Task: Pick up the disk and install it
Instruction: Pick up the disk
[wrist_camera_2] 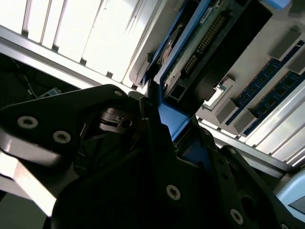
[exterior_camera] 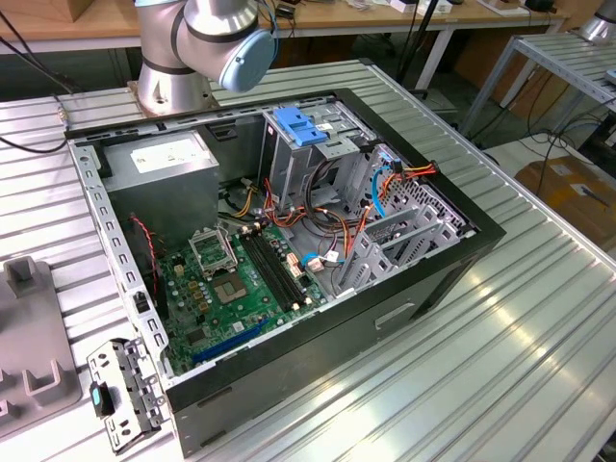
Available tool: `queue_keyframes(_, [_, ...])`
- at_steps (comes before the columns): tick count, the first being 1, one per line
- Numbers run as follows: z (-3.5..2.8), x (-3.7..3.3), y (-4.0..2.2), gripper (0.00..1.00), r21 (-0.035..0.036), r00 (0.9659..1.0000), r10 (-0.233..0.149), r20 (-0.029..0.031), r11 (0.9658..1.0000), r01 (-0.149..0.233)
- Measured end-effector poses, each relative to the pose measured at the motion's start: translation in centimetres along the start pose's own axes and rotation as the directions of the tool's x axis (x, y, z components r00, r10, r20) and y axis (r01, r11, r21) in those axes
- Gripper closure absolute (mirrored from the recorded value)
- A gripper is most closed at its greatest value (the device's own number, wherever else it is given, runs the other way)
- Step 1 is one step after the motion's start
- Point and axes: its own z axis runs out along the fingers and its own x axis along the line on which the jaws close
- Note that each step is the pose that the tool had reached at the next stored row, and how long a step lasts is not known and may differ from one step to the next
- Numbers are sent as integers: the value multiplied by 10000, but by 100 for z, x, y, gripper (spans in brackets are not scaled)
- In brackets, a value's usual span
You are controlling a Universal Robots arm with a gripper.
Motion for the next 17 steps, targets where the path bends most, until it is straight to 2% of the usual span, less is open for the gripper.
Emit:
queue_keyframes(10, [-122, 2, -2, 63, 0, 10000, 0, -4, 10000, 0])
queue_keyframes(15, [-223, 4, -4, 63, 0, 10000, 0, -7, 10000, 0])
queue_keyframes(17, [-287, 5, -6, 63, 0, 10000, 0, -11, 10000, 0])
